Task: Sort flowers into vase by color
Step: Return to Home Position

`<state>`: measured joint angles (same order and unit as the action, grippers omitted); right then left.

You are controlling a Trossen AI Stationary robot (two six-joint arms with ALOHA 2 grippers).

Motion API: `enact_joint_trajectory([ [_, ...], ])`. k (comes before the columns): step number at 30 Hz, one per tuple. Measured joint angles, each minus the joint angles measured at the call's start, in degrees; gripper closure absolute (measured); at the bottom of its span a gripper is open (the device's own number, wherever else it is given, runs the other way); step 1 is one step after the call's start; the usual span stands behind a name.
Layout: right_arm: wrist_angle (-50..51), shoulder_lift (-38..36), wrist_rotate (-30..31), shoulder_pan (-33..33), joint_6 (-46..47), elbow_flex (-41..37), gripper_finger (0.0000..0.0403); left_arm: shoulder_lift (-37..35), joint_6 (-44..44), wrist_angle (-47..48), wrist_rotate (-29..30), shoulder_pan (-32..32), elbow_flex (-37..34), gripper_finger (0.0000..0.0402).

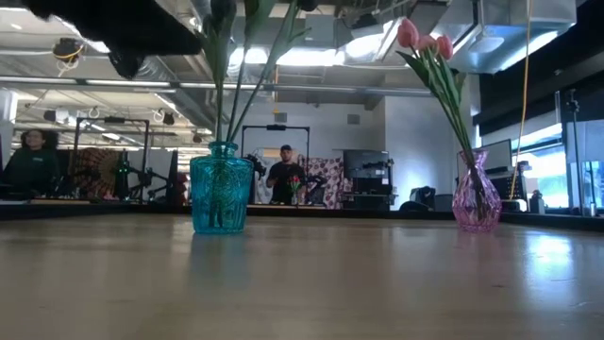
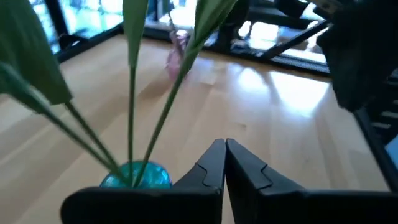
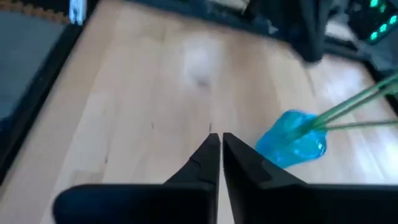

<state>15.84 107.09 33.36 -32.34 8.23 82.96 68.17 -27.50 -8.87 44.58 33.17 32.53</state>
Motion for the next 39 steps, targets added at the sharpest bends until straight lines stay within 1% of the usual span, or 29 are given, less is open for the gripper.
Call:
enact_joint_trajectory([
  [2, -2.74, -2.66, 0.16, 0.50, -1.10, -3.14, 0.0380, -0.61, 3.22, -6.31, -1.42, -1.58, -3.44, 0.0394],
  [5, -7.57, -8.13, 0.50, 0.53, -2.40, -10.69, 0.0394, -2.45, 6.47, -12.79, -4.10, -3.91, -7.97, 0.0398],
  [8, -14.53, -16.32, 0.24, 0.53, -3.27, -20.28, 0.0397, -5.54, 8.92, -18.88, -7.88, -6.35, -11.59, 0.0399],
  [10, -19.90, -22.68, -1.53, 0.99, -4.64, -26.92, 0.0391, -8.42, 10.88, -21.52, -9.38, -7.97, -14.12, 0.0398],
  [11, -22.09, -25.73, -3.55, 1.26, -5.13, -30.02, 0.0390, -9.60, 11.94, -23.23, -10.59, -8.87, -14.90, 0.0397],
  [13, -27.13, -31.29, -10.39, 3.76, -5.68, -35.63, 0.0394, -12.53, 14.06, -25.24, -12.50, -10.94, -16.83, 0.0397],
  [15, -30.42, -36.09, -17.86, 8.26, -4.54, -39.99, 0.0399, -14.60, 15.35, -28.43, -15.60, -13.61, -18.62, 0.0399],
  [16, -31.23, -37.86, -19.72, 10.55, -3.92, -41.52, 0.0399, -15.55, 15.67, -29.38, -17.05, -14.96, -19.72, 0.0400],
  [17, -31.41, -39.53, -19.77, 12.37, -3.53, -42.67, 0.0397, -16.34, 15.67, -29.97, -18.24, -16.26, -20.54, 0.0400],
  [19, -30.23, -43.71, -18.29, 13.08, -4.80, -45.00, 0.0395, -18.57, 15.73, -30.24, -19.08, -18.15, -21.86, 0.0399],
  [23, -32.65, -52.38, -18.90, 10.64, -7.34, -47.82, 0.0400, -24.65, 18.12, -30.48, -19.35, -18.88, -24.57, 0.0398],
  [25, -34.30, -55.67, -18.38, 9.14, -8.56, -48.93, 0.0399, -28.29, 19.06, -29.93, -19.15, -18.81, -26.40, 0.0399],
  [27, -33.57, -58.63, -18.13, 7.88, -8.89, -50.12, 0.0396, -31.47, 19.59, -30.66, -19.24, -18.80, -27.81, 0.0400],
  [30, -33.83, -63.03, -19.81, 7.14, -8.72, -51.35, 0.0399, -36.63, 19.68, -29.86, -19.21, -18.80, -30.30, 0.0399],
  [33, -33.94, -65.95, -21.95, 7.26, -8.66, -52.57, 0.0400, -40.85, 20.15, -29.06, -19.17, -18.80, -32.11, 0.0399],
  [39, -33.60, -67.25, -21.91, 7.26, -9.74, -54.25, 0.0401, -47.59, 20.30, -20.40, -18.23, -18.80, -31.99, 0.0399],
])
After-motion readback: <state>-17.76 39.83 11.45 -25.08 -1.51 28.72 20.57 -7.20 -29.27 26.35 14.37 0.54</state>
